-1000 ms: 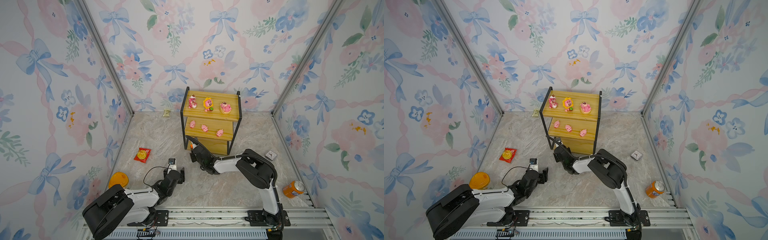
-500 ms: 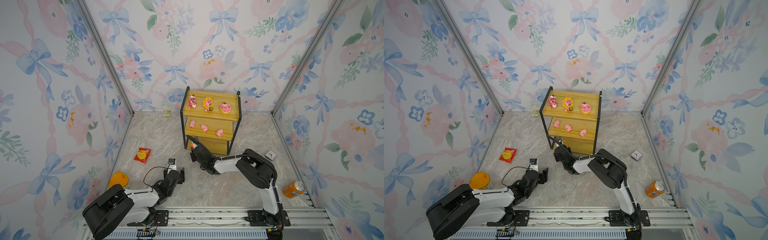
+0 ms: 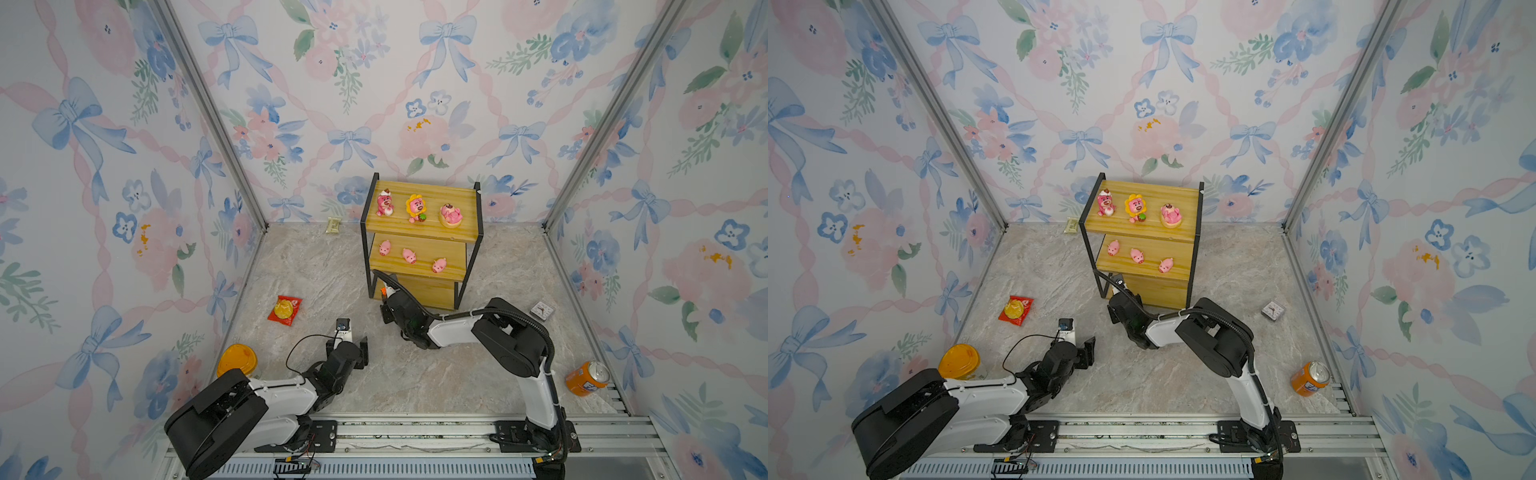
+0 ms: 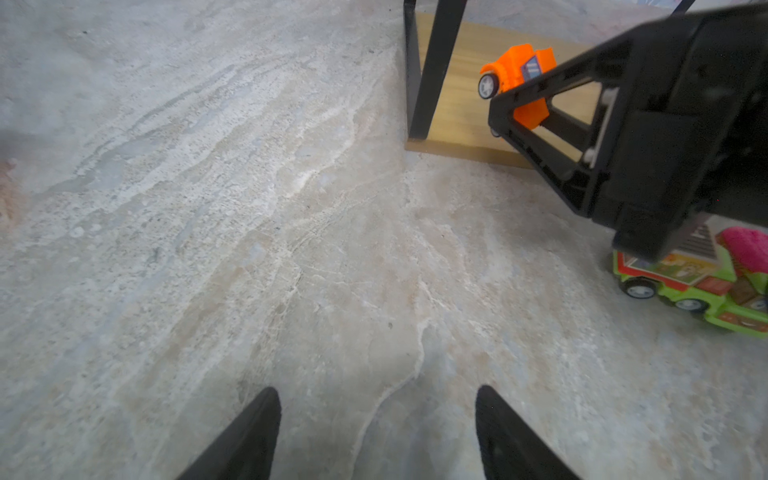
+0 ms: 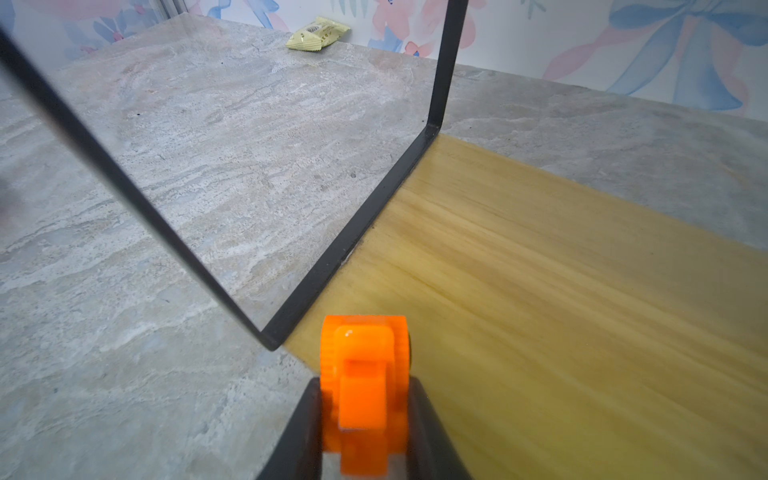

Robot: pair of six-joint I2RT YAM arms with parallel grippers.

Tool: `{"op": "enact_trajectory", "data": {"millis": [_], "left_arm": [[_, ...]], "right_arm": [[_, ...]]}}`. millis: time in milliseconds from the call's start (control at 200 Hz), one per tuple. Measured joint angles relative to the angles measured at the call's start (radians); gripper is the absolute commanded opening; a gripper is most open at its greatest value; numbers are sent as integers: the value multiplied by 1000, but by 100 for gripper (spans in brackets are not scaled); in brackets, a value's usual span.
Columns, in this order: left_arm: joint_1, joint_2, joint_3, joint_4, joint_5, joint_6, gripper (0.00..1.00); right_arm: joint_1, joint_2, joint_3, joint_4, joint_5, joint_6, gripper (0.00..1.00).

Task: Place and organize the plastic toys onto the shelf

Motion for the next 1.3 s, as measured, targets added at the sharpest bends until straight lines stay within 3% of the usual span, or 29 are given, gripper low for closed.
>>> {"op": "enact_trajectory", "data": {"millis": [750,1300], "left_arm": [[4,-6,-3,16,11,0,75],[4,-6,-3,22,18,0,75]], "right_arm": [[0,58,-11,176,13,14,22],[-1,92,9,194,67,55,24]]}}
